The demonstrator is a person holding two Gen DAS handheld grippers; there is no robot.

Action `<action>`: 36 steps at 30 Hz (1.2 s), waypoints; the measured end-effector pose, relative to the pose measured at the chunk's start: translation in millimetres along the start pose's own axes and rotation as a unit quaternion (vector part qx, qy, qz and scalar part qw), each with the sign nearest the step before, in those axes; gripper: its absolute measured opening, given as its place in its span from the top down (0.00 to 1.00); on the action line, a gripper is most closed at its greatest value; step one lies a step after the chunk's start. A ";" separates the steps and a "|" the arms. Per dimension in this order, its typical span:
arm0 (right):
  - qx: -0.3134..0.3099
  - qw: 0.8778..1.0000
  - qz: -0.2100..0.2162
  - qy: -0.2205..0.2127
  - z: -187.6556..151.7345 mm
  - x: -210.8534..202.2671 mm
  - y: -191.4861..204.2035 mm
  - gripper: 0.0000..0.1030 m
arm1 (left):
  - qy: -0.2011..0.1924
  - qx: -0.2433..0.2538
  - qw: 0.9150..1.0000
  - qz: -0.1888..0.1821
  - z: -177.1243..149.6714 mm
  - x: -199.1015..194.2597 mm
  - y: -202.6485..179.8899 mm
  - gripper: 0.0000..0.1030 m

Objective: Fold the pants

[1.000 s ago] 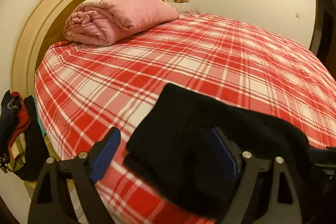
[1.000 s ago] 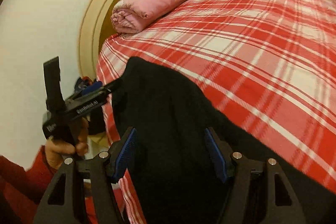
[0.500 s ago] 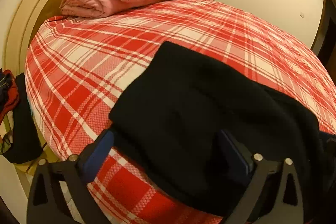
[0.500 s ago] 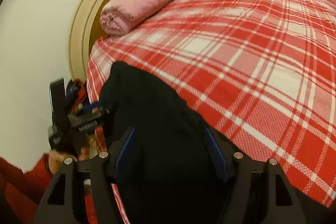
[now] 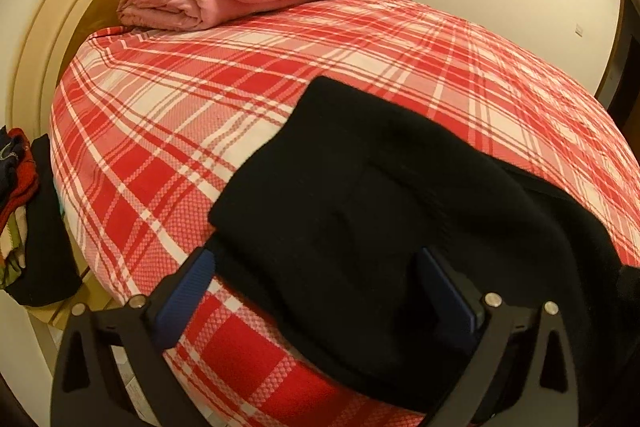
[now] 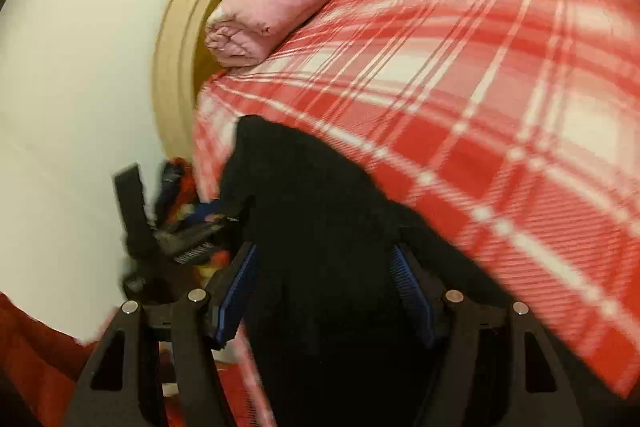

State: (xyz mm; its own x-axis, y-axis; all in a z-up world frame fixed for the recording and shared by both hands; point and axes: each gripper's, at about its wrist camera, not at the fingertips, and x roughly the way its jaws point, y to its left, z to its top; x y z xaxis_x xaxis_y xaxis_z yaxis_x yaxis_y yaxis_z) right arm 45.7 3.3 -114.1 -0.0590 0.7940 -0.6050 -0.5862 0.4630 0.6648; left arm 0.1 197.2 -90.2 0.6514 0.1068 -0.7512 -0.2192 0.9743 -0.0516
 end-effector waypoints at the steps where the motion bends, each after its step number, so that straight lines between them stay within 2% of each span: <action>1: -0.003 1.000 0.020 0.010 1.7 4.9 3.6 0.33 | -0.001 0.002 1.000 0.000 0.0 0.1 0.0 0.00; 5: -0.017 1.000 0.021 0.007 12.5 17.7 8.0 0.33 | -0.006 0.005 1.000 0.003 -1.2 0.6 -1.3 0.00; 7: -0.008 1.000 0.023 -0.009 22.8 22.8 4.4 0.33 | -0.006 0.005 1.000 0.004 -1.4 0.3 -0.9 0.00; 10: -0.013 0.999 -0.003 -0.045 33.2 15.6 -2.0 0.33 | -0.005 0.010 1.000 0.004 -1.2 -0.4 -0.9 0.00; 16: 0.011 1.000 0.008 -0.024 43.4 3.2 -26.7 0.36 | -0.005 0.017 1.000 0.001 -1.3 0.1 0.8 0.00; 18: 0.034 0.999 0.023 -0.021 47.2 -6.5 -40.0 0.41 | -0.004 0.015 1.000 -0.001 -1.2 0.2 1.5 0.00; 19: 0.051 0.998 0.002 -0.034 51.9 -18.7 -50.9 0.41 | -0.003 0.015 1.000 0.000 -1.2 0.4 1.9 0.00; 20: 0.057 0.995 -0.049 -0.059 56.1 -34.8 -59.6 0.40 | -0.002 0.014 1.000 -0.001 -1.2 0.5 2.3 0.00; 21: 0.083 0.987 -0.100 -0.093 59.9 -61.5 -76.2 0.40 | -0.001 0.012 1.000 -0.003 -1.1 0.7 2.8 0.00; 24: 0.181 0.964 -0.122 -0.151 49.8 -133.0 -108.5 0.40 | 0.000 0.010 1.000 -0.006 -0.6 1.1 3.1 0.00; 27: 0.177 0.942 -0.214 -0.187 25.0 -196.5 -105.9 0.40 | 0.000 0.008 1.000 -0.004 -0.5 1.1 1.9 0.00; 29: 0.197 0.908 -0.304 -0.210 5.6 -241.8 -111.8 0.40 | 0.002 0.011 1.000 0.000 0.6 0.9 0.3 0.00; 30: 0.228 0.881 -0.349 -0.225 -7.9 -269.8 -122.2 0.40 | 0.003 0.012 1.000 0.001 0.9 0.6 0.0 0.00; 32: 0.286 0.846 -0.379 -0.242 -27.3 -310.7 -146.6 0.40 | 0.006 0.010 1.000 0.004 1.3 0.4 -0.6 0.00; 34: 0.327 0.827 -0.384 -0.247 -41.3 -337.3 -168.1 0.39 | 0.010 0.003 1.000 0.007 1.2 0.3 -0.4 0.00; 36: 0.339 0.814 -0.422 -0.211 -44.0 -347.2 -184.8 0.40 | 0.013 -0.001 1.000 0.011 1.4 0.5 -0.1 0.00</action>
State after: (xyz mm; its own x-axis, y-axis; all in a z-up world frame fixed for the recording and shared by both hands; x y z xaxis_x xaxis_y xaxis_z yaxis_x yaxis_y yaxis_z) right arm 139.0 -375.3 -46.1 0.5004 0.0784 -0.8622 0.3147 0.9113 0.2656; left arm 1.5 197.4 -89.6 0.6264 0.1234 -0.7696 -0.2358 0.9711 -0.0363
